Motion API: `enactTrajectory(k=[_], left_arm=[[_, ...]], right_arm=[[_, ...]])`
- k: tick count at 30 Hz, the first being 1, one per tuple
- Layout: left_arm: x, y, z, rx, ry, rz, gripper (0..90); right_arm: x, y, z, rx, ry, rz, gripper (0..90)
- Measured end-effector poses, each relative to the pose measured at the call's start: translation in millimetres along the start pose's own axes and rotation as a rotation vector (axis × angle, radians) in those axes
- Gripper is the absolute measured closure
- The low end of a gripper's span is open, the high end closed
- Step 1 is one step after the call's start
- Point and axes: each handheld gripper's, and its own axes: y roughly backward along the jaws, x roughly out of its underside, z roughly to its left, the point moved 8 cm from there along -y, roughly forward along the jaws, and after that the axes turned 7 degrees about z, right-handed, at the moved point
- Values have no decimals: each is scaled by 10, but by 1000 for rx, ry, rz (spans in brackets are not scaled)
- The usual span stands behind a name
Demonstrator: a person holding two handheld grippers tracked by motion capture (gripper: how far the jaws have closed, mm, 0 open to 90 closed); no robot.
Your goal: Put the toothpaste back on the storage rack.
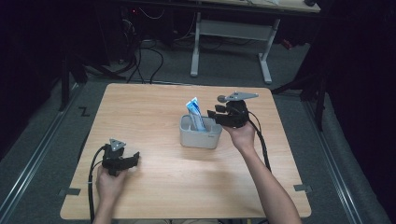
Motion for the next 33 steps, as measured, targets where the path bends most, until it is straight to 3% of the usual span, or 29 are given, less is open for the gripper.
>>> enactTrajectory(k=[24, 33], left_arm=[[0, 1, 1, 1, 0, 0, 243], [-1, 1, 2, 2, 1, -1, 243]], right_arm=[[24, 261, -85, 22, -6, -25, 547], [52, 344, -141, 51, 11, 0, 545]])
